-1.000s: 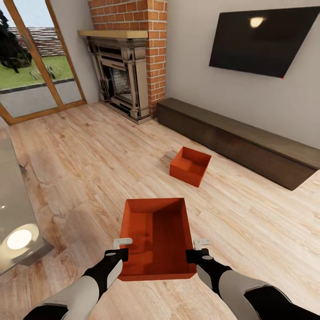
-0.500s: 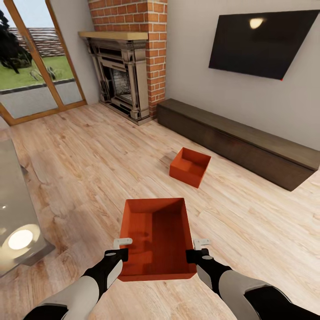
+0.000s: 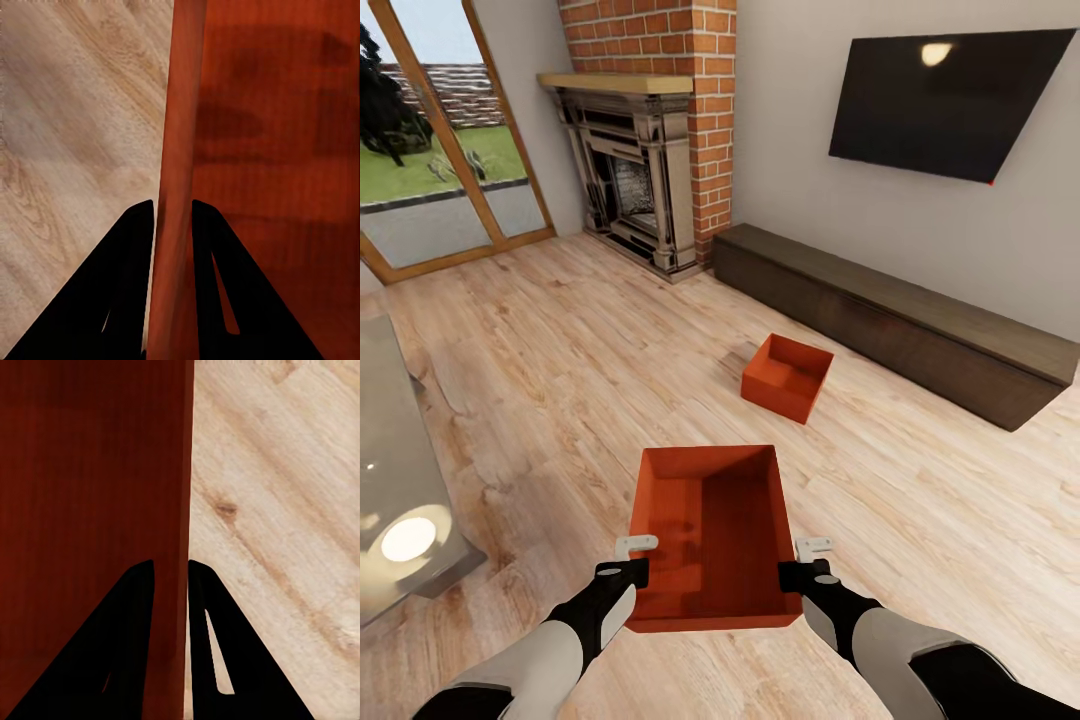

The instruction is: Move the two storage containers from the living room to the garage. In the garage, place one container on the floor and stack the other container on top of it (either order is fine).

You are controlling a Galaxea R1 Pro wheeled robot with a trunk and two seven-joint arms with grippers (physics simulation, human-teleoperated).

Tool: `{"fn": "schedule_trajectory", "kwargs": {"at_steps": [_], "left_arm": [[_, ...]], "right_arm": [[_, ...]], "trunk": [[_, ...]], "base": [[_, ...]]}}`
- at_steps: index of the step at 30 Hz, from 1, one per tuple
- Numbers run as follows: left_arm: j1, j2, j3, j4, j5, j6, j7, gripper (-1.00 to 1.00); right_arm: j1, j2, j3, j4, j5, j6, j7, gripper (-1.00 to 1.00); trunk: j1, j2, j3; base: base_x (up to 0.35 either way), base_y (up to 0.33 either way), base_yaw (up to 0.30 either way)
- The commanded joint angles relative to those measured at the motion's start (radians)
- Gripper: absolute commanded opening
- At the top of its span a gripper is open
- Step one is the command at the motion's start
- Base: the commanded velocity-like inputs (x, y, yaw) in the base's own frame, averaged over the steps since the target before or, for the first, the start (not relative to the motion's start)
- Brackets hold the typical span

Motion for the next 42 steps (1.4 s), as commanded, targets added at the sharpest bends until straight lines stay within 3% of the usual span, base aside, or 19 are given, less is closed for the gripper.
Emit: {"fn": "schedule_trajectory", "kwargs": {"at_steps": [1,42], "left_arm": [[0.0,0.005,0.007,-0.003,-0.011,0.007,0.012,-1.0],[0.0,0.004,0.006,-0.003,-0.011,0.007,0.012,-1.0]], "right_arm": [[-0.001,-0.004,-0.001,0.002,-0.014,-0.004,-0.006,-1.0],[-0.001,-0.001,-0.004,0.002,-0.015,0.0,-0.004,-1.0]], "trunk": [[-0.004,0.007,0.003],[-0.161,0.294,0.193]], "base": [[0.0,0.0,0.0],[0.0,0.0,0.0]]}}
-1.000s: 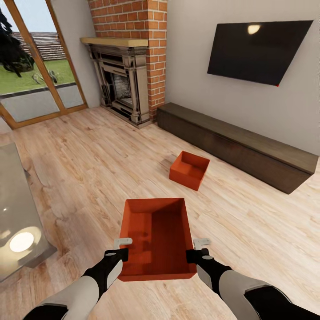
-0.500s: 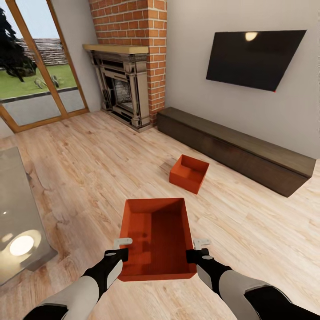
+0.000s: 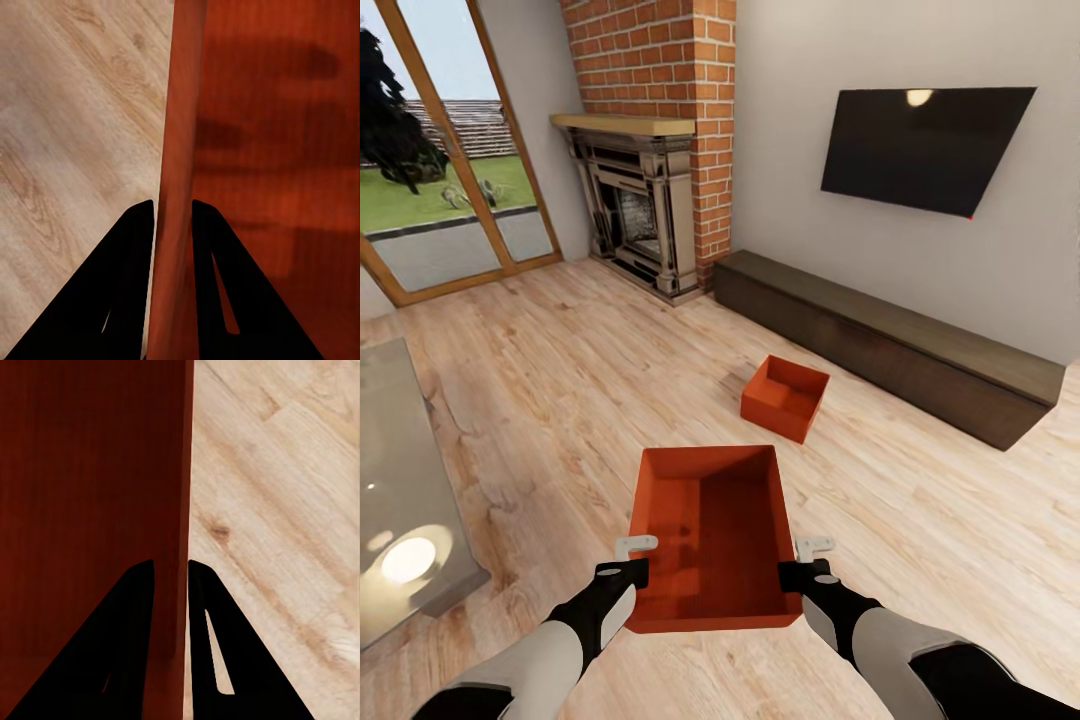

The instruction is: Move the two storage containers from the living room to the garage. In the garage, place one container on the floor and stack the other container on top of it (either order is fine).

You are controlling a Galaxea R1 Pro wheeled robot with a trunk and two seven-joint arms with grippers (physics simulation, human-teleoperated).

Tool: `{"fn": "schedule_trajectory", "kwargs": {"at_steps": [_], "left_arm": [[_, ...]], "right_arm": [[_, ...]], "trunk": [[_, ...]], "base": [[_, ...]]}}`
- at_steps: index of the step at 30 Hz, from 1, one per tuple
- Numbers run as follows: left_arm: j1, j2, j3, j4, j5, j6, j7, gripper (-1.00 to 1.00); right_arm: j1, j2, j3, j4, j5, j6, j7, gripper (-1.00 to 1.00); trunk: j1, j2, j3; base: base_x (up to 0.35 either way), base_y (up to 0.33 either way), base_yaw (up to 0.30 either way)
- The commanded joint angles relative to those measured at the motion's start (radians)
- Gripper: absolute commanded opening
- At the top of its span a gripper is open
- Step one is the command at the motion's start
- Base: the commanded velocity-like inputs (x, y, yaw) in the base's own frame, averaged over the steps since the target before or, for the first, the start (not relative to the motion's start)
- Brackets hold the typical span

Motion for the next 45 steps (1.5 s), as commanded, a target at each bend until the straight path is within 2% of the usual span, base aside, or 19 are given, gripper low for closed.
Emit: {"fn": "schedule_trajectory", "kwargs": {"at_steps": [1,27,45], "left_arm": [[0.0,0.003,0.007,-0.005,-0.015,0.007,0.012,-1.0],[0.0,0.005,0.008,-0.005,-0.015,0.007,0.012,-1.0],[0.0,0.005,0.008,-0.005,-0.015,0.007,0.012,-1.0]], "right_arm": [[-0.001,0.0,-0.004,0.003,-0.017,-0.005,-0.005,-1.0],[-0.001,0.0,-0.004,0.003,-0.017,-0.005,-0.005,-1.0],[-0.001,0.001,-0.003,0.003,-0.017,-0.005,-0.005,-1.0]], "trunk": [[-0.004,0.006,0.004],[-0.103,0.188,0.125],[-0.103,0.188,0.153]], "base": [[0.0,0.0,0.0],[0.0,0.0,-0.024],[0.0,0.0,-0.072]]}}
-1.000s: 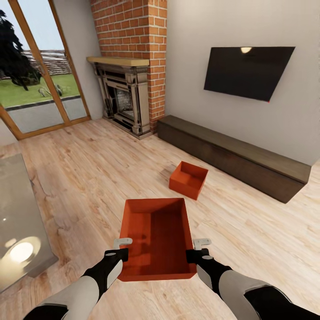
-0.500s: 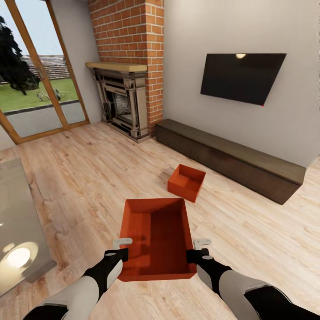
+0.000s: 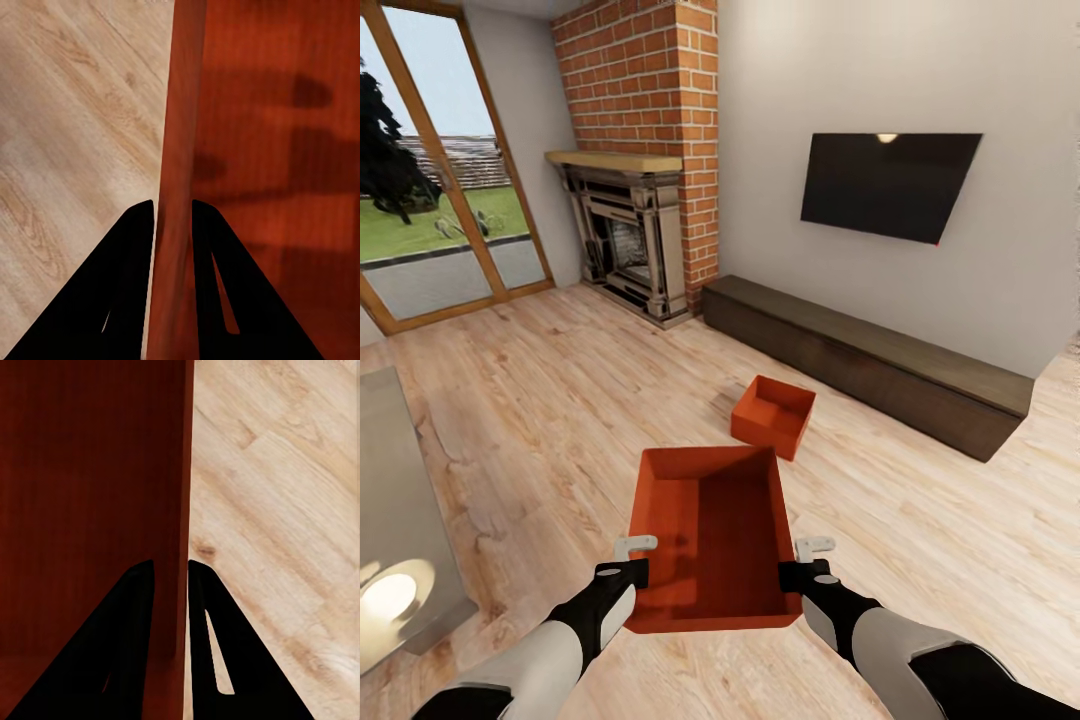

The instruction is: Move the two storage containers from the living room to the garage. In the garage, place one container on the floor and stack the other container on top of it (either order is fine).

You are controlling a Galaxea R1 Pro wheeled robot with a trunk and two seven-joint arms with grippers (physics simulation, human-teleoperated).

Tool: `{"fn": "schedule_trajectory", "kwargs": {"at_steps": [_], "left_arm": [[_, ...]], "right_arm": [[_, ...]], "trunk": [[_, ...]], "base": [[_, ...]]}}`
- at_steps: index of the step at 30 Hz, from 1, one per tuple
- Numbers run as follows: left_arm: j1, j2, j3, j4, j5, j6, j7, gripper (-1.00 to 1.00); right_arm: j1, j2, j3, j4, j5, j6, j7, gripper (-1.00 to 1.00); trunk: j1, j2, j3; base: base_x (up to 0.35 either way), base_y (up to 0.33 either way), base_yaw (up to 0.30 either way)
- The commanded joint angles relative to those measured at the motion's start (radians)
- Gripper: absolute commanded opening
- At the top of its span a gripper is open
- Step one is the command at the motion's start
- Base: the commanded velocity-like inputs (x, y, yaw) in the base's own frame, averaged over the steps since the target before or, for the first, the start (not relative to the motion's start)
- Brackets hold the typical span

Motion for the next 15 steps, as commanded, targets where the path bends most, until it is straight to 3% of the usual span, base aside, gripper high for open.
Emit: {"fn": "schedule_trajectory", "kwargs": {"at_steps": [1,15], "left_arm": [[0.0,0.004,0.01,-0.005,-0.017,0.007,0.012,-1.0],[0.0,0.004,0.01,-0.006,-0.014,0.006,0.013,-1.0]], "right_arm": [[-0.001,0.0,-0.005,0.003,-0.015,-0.003,-0.005,-1.0],[-0.001,0.001,-0.005,0.003,-0.014,-0.003,-0.005,-1.0]], "trunk": [[0.001,-0.002,0.0],[0.001,-0.002,0.021]], "base": [[0.0,0.0,-0.076],[0.0,0.0,-0.076]]}}
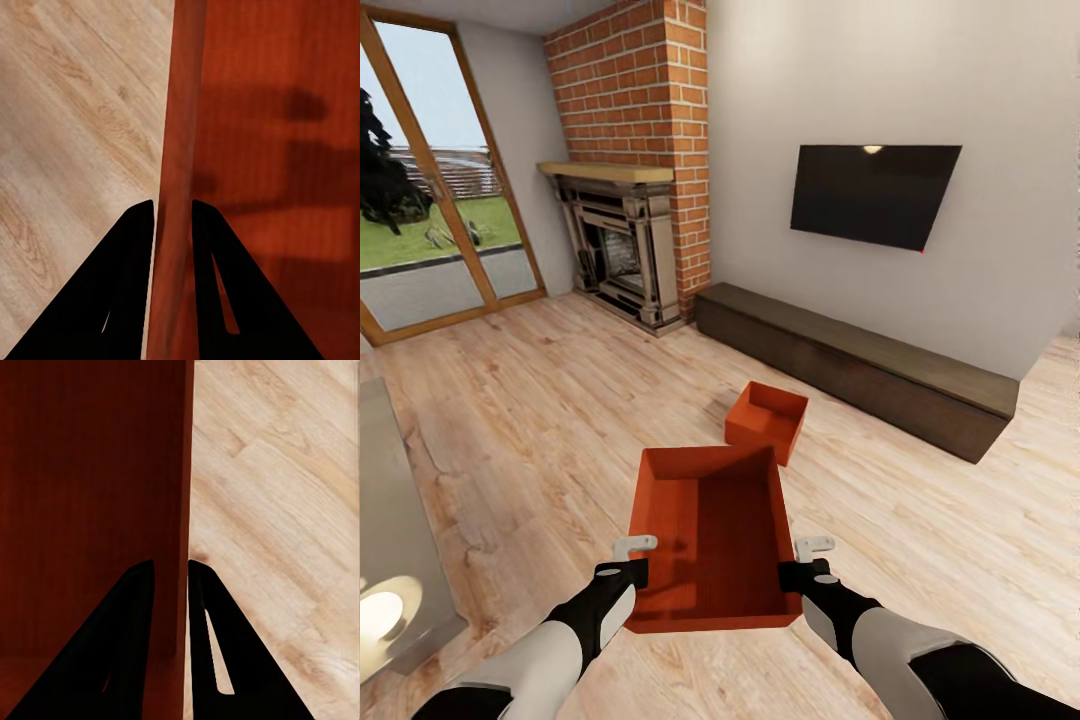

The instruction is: Move the two storage containers from the living room to the garage. In the garage, place one container on the floor and stack the other container on top of it (either order is fine).

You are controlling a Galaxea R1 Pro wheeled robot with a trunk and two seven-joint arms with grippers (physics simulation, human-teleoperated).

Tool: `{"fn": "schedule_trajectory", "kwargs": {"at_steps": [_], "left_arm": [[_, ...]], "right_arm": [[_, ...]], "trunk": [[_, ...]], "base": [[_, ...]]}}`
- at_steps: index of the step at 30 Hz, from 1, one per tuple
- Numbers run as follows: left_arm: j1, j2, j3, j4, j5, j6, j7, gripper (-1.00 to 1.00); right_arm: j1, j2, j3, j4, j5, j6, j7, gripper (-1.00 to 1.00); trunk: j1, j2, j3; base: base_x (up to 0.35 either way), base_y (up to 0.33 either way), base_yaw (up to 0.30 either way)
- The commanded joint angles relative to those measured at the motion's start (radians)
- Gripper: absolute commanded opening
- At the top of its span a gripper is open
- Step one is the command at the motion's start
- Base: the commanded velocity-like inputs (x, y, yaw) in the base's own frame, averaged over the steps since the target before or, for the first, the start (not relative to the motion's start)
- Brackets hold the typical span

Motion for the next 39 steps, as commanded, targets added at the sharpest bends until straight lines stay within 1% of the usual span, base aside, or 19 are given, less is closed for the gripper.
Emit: {"fn": "schedule_trajectory", "kwargs": {"at_steps": [1,7,24,28,39], "left_arm": [[-0.001,0.003,0.015,-0.006,-0.021,0.007,0.012,-1.0],[-0.001,0.003,0.015,-0.006,-0.021,0.004,0.013,-1.0],[-0.001,0.003,0.015,-0.009,-0.021,0.001,0.013,-1.0],[-0.001,0.003,0.015,-0.009,-0.021,0.001,0.013,-1.0],[-0.001,0.003,0.015,-0.009,-0.021,0.001,0.013,-1.0]], "right_arm": [[-0.001,0.0,-0.005,0.004,-0.016,-0.004,-0.005,-1.0],[-0.001,-0.001,-0.005,0.004,-0.016,-0.004,-0.005,-1.0],[-0.001,0.0,-0.007,0.004,-0.017,-0.004,-0.006,-1.0],[-0.001,-0.001,-0.008,0.004,-0.017,-0.003,-0.005,-1.0],[-0.001,-0.001,-0.008,0.004,-0.017,-0.002,-0.005,-1.0]], "trunk": [[0.001,-0.002,0.0],[0.001,-0.002,0.005],[0.001,-0.002,0.006],[0.001,-0.002,0.006],[0.001,-0.002,0.006]], "base": [[0.0,0.0,-0.075],[0.0,0.0,-0.044],[0.0,0.0,0.002],[0.0,0.0,0.189],[0.0,0.0,0.284]]}}
